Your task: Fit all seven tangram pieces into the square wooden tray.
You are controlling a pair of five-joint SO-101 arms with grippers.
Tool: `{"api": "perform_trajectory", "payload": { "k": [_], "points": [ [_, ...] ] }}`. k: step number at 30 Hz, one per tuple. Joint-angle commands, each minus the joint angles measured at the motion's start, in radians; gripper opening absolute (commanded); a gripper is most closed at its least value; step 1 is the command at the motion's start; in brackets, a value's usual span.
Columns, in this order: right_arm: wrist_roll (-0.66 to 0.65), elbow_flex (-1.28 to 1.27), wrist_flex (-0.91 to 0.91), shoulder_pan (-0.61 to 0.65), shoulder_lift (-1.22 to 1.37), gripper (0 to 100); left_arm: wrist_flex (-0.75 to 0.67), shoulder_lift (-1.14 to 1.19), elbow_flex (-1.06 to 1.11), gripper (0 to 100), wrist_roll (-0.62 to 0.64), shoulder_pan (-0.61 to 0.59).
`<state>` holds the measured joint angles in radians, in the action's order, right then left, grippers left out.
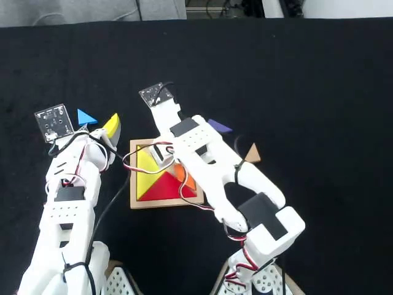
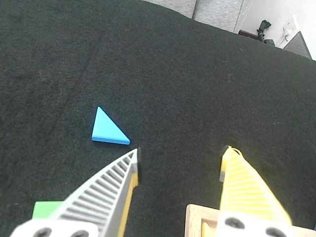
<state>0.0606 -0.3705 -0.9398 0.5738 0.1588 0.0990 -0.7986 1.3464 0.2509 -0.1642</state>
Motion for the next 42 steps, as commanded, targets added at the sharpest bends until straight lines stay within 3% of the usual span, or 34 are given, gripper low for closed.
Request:
{"api": "perform_trajectory", "payload": {
  "k": [1, 13, 25, 32, 42],
  "points": [
    [-0.009, 0.021, 0.018, -0.005, -0.007, 1.1, -0.032, -0.014, -0.045, 27, 0.008, -0.005],
    [-0.009, 0.024, 0.051, -0.061, 0.018, 1.1, -0.058, -0.014, -0.028, 27, 0.006, -0.005],
    [-0.009, 0.053, 0.044, -0.038, 0.07, 1.1, -0.058, -0.014, -0.031, 27, 0.006, -0.007],
    [-0.011, 0.076, -0.058, -0.052, 0.07, 1.1, -0.058, -0.014, -0.031, 27, 0.006, -0.007],
    [-0.012, 0.093, -0.06, -0.044, 0.068, 1.1, -0.058, -0.014, -0.03, 27, 0.005, -0.007]
  ]
}}
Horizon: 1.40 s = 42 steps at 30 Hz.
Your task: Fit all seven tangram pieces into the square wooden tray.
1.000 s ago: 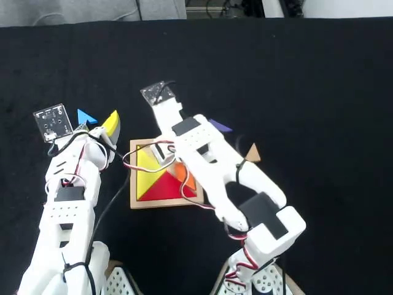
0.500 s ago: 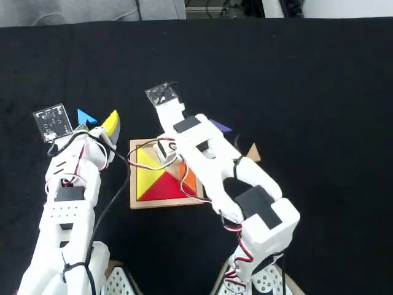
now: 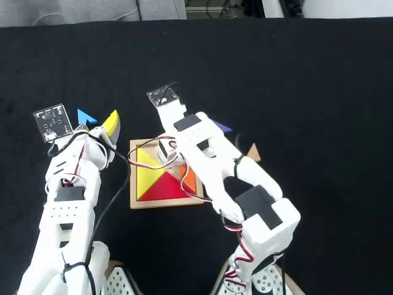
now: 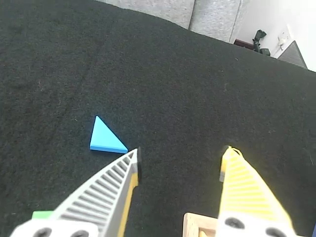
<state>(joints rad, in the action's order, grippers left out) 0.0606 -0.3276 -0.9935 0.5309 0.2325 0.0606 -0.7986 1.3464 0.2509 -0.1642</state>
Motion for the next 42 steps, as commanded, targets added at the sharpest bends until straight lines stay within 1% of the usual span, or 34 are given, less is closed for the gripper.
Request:
{"api": "perform_trajectory", "payload": {
  "k": [1, 5, 7, 12, 20, 24, 30, 32, 36, 38, 39, 42],
  "points": [
    [-0.021, 0.05, -0.002, -0.002, -0.002, 1.1, -0.02, -0.014, -0.03, 27, 0.005, -0.007],
    [-0.084, 0.047, 0.008, 0.0, 0.004, 1.1, -0.02, -0.014, -0.03, 27, 0.006, -0.007],
    [-0.091, 0.044, 0.008, 0.025, 0.001, 1.1, -0.02, -0.014, -0.03, 27, 0.008, -0.007],
    [-0.155, 0.019, 0.008, 0.094, 0.001, 1.1, -0.02, -0.014, -0.03, 27, 0.009, -0.008],
    [-0.164, 0.018, 0.008, 0.095, -0.004, 1.1, -0.02, -0.014, -0.03, 27, 0.011, -0.008],
    [-0.163, 0.016, 0.006, 0.066, -0.053, 1.1, -0.02, -0.014, -0.035, 27, 0.012, -0.03],
    [-0.158, -0.005, -0.072, -0.034, -0.232, 1.1, 0.002, -0.015, -0.058, 27, 0.012, -0.035],
    [-0.157, -0.051, -0.051, -0.064, -0.291, 1.1, 0.074, -0.014, -0.11, 27, 0.012, -0.064],
    [-0.157, -0.186, 0.04, -0.11, -0.415, 1.1, 0.285, -0.012, -0.248, 27, 0.009, -0.104],
    [-0.157, -0.268, 0.123, -0.149, -0.479, 1.1, 0.437, -0.012, -0.341, 27, 0.0, -0.108],
    [-0.157, -0.309, 0.173, -0.17, -0.509, 1.1, 0.531, -0.012, -0.392, 27, -0.021, -0.105],
    [-0.157, -0.43, 0.354, -0.241, -0.572, 1.1, 0.778, 0.015, -0.539, 27, -0.172, -0.062]
  ]
}}
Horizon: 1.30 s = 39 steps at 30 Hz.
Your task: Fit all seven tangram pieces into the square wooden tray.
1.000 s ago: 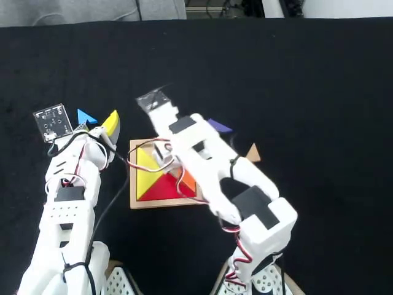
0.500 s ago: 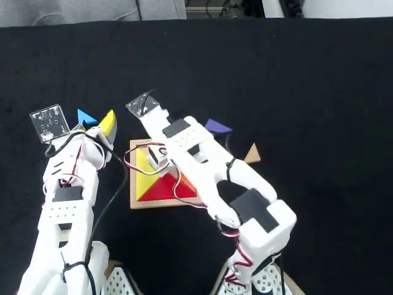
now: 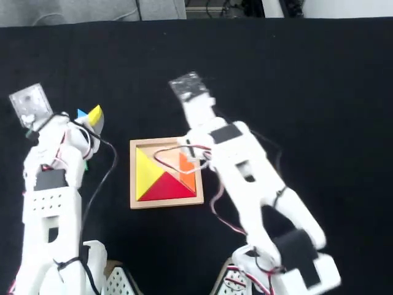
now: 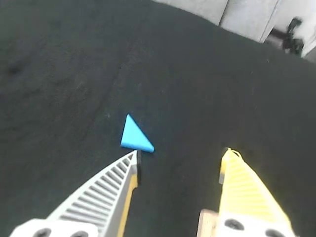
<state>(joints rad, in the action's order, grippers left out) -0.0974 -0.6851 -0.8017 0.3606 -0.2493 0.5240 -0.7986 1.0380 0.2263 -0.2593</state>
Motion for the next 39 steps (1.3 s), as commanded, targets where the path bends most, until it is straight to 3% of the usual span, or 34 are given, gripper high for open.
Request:
{"api": "perform_trajectory", "payload": {
  "k": [1, 3, 5, 9, 14, 24, 29, 33, 37, 39],
  "points": [
    [-0.005, -0.111, 0.23, -0.098, -0.104, 1.1, 0.393, 0.041, -0.286, 27, -0.21, 0.047],
    [-0.005, -0.168, 0.336, -0.155, -0.116, 1.1, 0.535, 0.117, -0.407, 27, -0.315, 0.059],
    [-0.005, -0.188, 0.385, -0.201, -0.117, 1.1, 0.672, 0.226, -0.547, 27, -0.333, 0.047],
    [0.002, -0.183, 0.364, -0.269, -0.125, 1.1, 0.862, 0.494, -0.812, 27, -0.189, 0.012],
    [0.003, -0.179, 0.361, -0.33, -0.122, 1.1, 0.974, 0.717, -0.993, 27, -0.126, 0.097],
    [0.06, -0.205, 0.396, -0.342, -0.119, 1.1, 0.813, 0.631, -0.938, 27, -0.095, 0.254],
    [0.058, -0.249, 0.466, -0.342, -0.117, 1.1, 0.594, 0.595, -0.742, 27, -0.152, 0.205],
    [0.058, -0.257, 0.486, -0.344, -0.117, 1.1, 0.537, 0.586, -0.704, 27, -0.15, 0.101],
    [0.057, -0.255, 0.488, -0.342, -0.117, 1.1, 0.482, 0.611, -0.636, 27, -0.149, 0.18],
    [0.057, -0.255, 0.488, -0.342, -0.117, 1.2, 0.376, 0.643, -0.532, 27, -0.149, 0.234]
  ]
}}
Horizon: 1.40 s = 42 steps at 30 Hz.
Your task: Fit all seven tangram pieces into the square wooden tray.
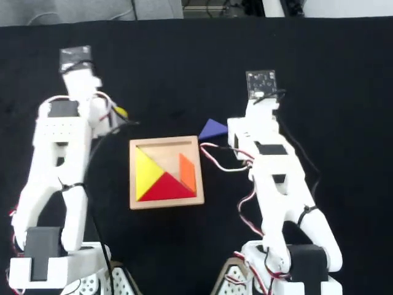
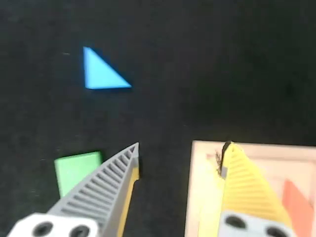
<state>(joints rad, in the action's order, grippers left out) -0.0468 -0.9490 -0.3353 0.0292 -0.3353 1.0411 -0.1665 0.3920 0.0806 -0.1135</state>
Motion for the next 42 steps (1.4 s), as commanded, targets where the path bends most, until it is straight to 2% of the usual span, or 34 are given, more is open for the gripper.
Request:
{"api": "perform_trajectory", "payload": {
  "k": [1, 4, 6, 11, 13, 17, 19, 22, 24, 28, 32, 39, 42],
  "points": [
    [0.003, 0.008, 0.021, -0.009, -0.031, 1.2, -0.227, 0.026, 0.176, 27, -0.003, 0.101],
    [-0.048, 0.01, 0.02, -0.002, -0.028, 1.4, -0.477, 0.034, 0.325, 27, -0.003, 0.082],
    [-0.063, 0.024, 0.011, 0.025, -0.013, 4.4, -0.58, 0.009, 0.386, 27, 0.0, 0.062],
    [-0.064, 0.263, -0.287, 0.097, 0.147, 16.3, -0.631, -0.101, 0.46, 27, 0.104, 0.021],
    [-0.064, 0.386, -0.39, 0.1, 0.246, 17.5, -0.674, -0.124, 0.492, 27, 0.124, -0.002],
    [-0.064, 0.581, -0.448, 0.074, 0.401, 17.3, -0.761, -0.127, 0.544, 27, 0.124, -0.002],
    [-0.064, 0.677, -0.465, 0.055, 0.449, 14.2, -0.781, -0.126, 0.55, 27, 0.124, -0.002],
    [-0.064, 0.811, -0.473, 0.044, 0.542, 0.4, -0.79, -0.126, 0.553, 25, 0.124, -0.004],
    [-0.064, 0.898, -0.494, 0.058, 0.618, 4.4, -0.798, -0.126, 0.553, 21, 0.124, -0.005],
    [-0.064, 1.041, -0.529, 0.069, 0.794, 0.8, -0.796, -0.126, 0.553, 16, 0.123, -0.005],
    [-0.066, 1.176, -0.674, 0.064, 0.92, 1.1, -0.795, -0.133, 0.553, 16, 0.124, -0.008],
    [-0.071, 1.26, -0.825, 0.064, 0.983, 1.1, -0.795, -0.137, 0.553, 16, 0.124, -0.01],
    [-0.114, 1.253, -0.89, 0.064, 0.967, 1.1, -0.795, -0.137, 0.553, 16, 0.124, -0.01]
  ]
}}
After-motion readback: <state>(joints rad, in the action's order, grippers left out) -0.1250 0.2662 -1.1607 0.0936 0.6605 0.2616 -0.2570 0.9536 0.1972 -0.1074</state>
